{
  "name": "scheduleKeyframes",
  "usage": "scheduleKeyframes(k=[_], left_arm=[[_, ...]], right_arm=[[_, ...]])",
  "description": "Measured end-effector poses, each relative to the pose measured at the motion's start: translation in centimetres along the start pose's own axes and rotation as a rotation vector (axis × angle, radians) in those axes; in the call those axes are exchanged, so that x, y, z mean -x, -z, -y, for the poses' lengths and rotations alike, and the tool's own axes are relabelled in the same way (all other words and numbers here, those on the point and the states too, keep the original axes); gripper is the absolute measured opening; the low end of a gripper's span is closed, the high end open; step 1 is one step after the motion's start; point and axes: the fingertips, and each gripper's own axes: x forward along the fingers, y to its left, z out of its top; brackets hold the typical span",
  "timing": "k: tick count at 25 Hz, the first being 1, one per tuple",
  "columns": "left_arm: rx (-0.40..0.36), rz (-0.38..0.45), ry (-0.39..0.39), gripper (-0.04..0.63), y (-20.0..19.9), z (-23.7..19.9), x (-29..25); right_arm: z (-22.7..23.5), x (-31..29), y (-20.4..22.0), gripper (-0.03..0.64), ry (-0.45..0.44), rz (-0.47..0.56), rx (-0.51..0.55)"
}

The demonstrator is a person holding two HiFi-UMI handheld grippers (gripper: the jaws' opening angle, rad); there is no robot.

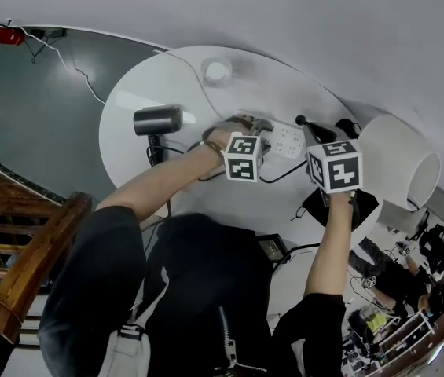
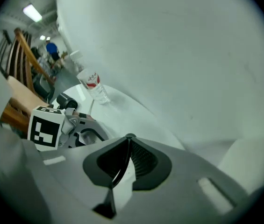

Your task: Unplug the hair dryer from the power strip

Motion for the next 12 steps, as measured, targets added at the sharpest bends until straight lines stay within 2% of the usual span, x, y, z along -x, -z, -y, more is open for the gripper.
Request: scheduleKeyframes(k=[3,8,12], left_arm=[[0.008,-0.004,0.002,0.183,0.0,0.0,0.1],[0.007,-0.012,-0.012,0.181,0.1,-0.2,0.3],[0.009,-0.013,-0.016,0.181,-0.1,-0.1,0.2]], right_arm=[[0.3,2.9,-2.1,0.028,0.010,0.030,0.047],[-1.9,1.7,1.2,0.028,-0.029,0.024,-0.009],[-3.1,1.8,2.6,0.029,-0.026,0.069,-0.041]])
